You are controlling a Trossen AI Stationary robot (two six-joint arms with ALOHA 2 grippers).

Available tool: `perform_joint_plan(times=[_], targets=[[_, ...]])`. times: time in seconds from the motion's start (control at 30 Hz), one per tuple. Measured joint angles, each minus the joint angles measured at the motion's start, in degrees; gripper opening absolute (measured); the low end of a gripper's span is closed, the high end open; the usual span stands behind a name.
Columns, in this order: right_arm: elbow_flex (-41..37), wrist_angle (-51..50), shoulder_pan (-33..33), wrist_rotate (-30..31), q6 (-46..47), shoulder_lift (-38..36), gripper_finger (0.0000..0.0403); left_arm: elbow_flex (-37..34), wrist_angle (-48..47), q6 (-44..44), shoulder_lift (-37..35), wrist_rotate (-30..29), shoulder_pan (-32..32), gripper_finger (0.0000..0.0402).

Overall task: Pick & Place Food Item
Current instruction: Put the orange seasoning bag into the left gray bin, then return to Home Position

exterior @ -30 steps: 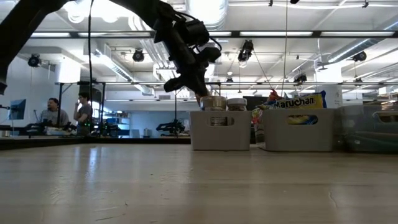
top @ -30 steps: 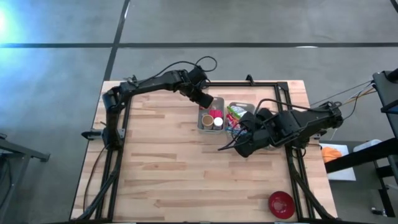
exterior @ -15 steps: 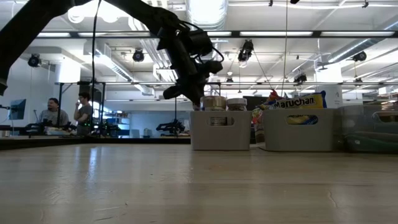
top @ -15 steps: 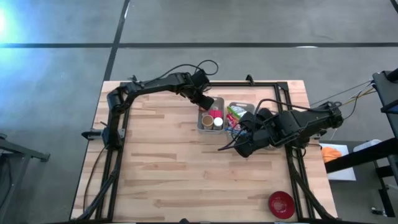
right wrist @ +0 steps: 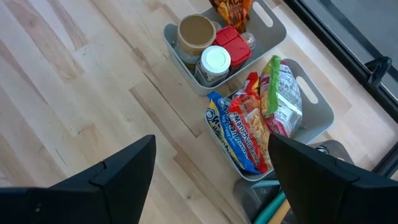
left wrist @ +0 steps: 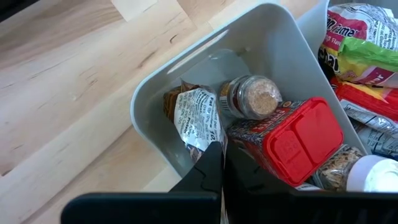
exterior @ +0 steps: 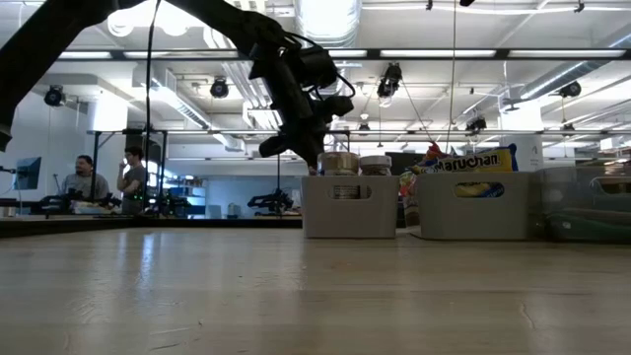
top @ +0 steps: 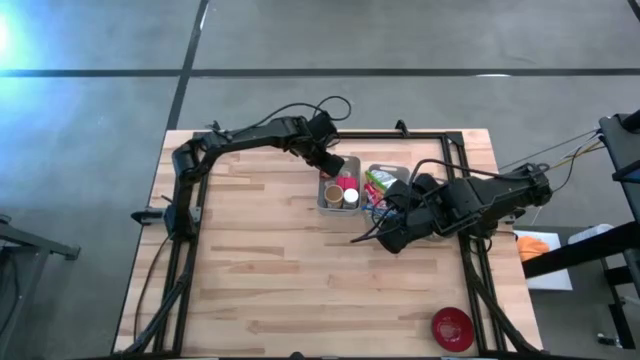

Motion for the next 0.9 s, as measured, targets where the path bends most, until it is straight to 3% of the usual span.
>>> perform_joint_plan(times=[0.53, 0.9], targets=[[0.0, 0.0, 0.0, 0.0, -0.4, 0.0, 0.0309, 0.0, 0.0, 0.1, 0.0, 1.5, 0.0, 0.0005], [0.0, 0.0, 0.0, 0.0, -0.4, 0.0, 0.0309, 0.0, 0.0, 0.1, 0.0, 1.6, -0.1, 0.0114]])
